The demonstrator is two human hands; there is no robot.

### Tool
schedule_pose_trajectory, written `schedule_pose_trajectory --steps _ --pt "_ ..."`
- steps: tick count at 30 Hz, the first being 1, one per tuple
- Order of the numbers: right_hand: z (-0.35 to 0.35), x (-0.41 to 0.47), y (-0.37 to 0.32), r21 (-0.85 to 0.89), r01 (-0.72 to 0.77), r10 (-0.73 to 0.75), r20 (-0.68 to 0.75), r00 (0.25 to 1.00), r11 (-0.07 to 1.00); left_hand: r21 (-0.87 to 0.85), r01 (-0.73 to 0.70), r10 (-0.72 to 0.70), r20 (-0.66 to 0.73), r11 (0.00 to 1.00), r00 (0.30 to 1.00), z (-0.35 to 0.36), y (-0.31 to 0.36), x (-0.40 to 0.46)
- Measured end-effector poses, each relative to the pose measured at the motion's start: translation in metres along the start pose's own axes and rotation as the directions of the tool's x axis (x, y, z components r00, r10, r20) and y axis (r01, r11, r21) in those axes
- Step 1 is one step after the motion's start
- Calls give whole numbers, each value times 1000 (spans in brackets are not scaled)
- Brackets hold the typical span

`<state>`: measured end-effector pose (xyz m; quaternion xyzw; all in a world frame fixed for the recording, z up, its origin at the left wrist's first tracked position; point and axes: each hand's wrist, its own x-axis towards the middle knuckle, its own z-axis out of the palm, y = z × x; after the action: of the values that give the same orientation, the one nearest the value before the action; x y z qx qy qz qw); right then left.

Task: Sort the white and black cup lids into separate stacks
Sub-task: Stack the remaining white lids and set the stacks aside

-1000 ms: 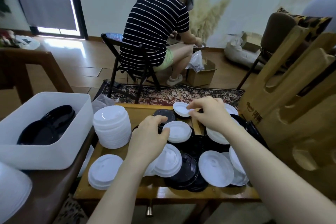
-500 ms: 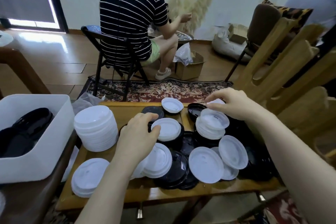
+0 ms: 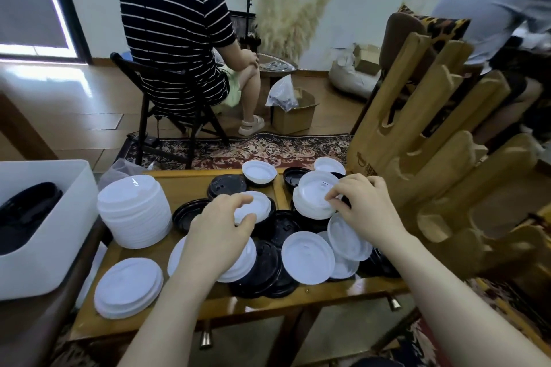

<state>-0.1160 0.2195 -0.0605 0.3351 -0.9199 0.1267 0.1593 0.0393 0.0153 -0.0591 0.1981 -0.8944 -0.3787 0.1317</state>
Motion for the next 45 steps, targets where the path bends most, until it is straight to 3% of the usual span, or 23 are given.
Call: schedule_pose_trajectory --steps 3,6,11,15,17,22,27,30,32,35,37,39,40,42,45 --pt "-2 -2 -2 39 -4 6 -57 998 999 -12 -3 3 -1 1000 1000 0 1 -1" --pt "-2 -1 -3 25 -13 13 -11 1000 1000 -14 -7 7 5 1000 1000 0 2 -2" --pt "-6 -5 -9 179 -90 73 95 993 980 -12 -25 25 5 1000 1000 -1 2 -2" --pt "-13 -27 -21 251 19 -25 22 999 968 4 -30 30 7 1000 1000 -3 1 -3" --pt "-14 -45 -28 302 100 -124 62 990 948 16 -39 39 2 999 999 -4 -1 -8" --pt "6 -85 -33 125 250 -270 185 945 960 32 -79 79 -3 996 997 -3 -6 -26" --pt "9 -90 -40 76 239 -245 79 966 968 15 -113 114 -43 993 993 2 -3 -47" --pt "1 -90 -51 230 134 -120 -72 990 964 -49 -121 116 -87 991 989 4 3 -60" --pt "-7 -89 -61 528 -24 95 -108 990 849 -171 -108 93 -94 979 991 9 9 -68" --pt "-16 -85 -71 869 -236 376 63 924 435 -389 -40 2 -98 920 995 20 16 -77" --pt "-18 -84 -72 925 -338 411 245 878 172 -576 71 -96 -13 814 995 26 21 -82" --pt "-16 -84 -70 911 -409 334 401 853 -49 -769 197 -150 133 608 980 32 23 -84" --pt "-15 -85 -70 891 -440 286 453 845 -111 -830 251 -161 196 498 967 34 23 -83" --pt "-13 -88 -70 870 -477 208 494 844 -128 -888 321 -159 283 328 946 37 21 -80" --pt "-12 -92 -72 885 -465 217 458 862 -20 -907 360 -186 323 219 928 40 18 -76"
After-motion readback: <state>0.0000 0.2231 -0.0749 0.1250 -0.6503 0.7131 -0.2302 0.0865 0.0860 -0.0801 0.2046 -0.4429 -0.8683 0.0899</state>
